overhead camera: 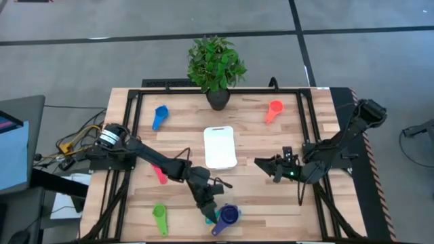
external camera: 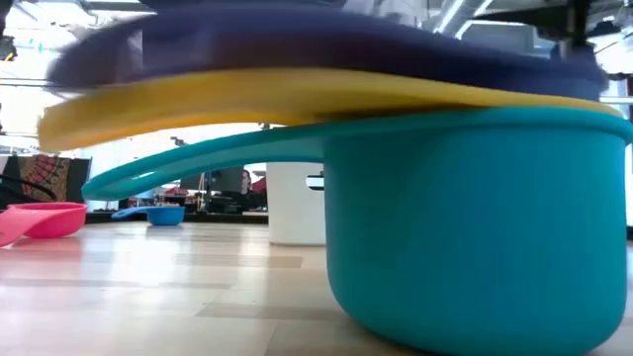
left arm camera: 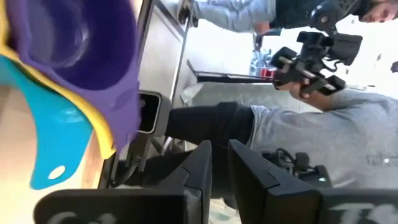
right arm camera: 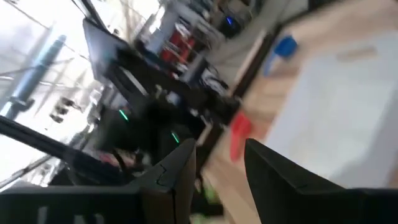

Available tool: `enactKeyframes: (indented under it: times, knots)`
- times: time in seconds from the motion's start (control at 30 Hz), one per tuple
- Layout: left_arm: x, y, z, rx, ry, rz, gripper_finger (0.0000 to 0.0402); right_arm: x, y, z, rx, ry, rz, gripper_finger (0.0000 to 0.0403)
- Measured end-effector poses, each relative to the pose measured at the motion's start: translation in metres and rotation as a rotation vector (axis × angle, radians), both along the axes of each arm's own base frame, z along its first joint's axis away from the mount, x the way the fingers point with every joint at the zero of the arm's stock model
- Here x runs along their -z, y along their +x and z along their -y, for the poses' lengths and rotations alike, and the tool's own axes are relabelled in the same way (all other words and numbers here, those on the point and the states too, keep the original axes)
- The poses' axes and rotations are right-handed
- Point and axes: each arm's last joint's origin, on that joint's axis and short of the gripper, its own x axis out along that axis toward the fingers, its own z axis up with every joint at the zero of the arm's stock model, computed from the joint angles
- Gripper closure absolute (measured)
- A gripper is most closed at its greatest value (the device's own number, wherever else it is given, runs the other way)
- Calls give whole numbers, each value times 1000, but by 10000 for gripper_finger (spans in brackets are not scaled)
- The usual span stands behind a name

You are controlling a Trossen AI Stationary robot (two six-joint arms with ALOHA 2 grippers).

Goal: Nest measuring cups in basket
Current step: Stack the violet measuring cup on top of the yellow measuring cup

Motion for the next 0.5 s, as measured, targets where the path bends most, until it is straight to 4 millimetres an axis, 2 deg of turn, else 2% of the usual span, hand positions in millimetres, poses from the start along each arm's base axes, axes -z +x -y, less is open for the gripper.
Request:
enactKeyframes:
  times: [0.1, 0.23, 0.5]
  knots:
    - [-10, -5, -12, -13, 86, 17, 378, 7, -7, -9, -45, 40, -31, 251]
    - [-3, -12, -26, -5, 233, -40, 391, 6, -5, -31, -123, 42, -70, 260]
    - [16, -19, -28, 59, 400, -83, 395, 10, 41, -92, -266, 91, -298, 280]
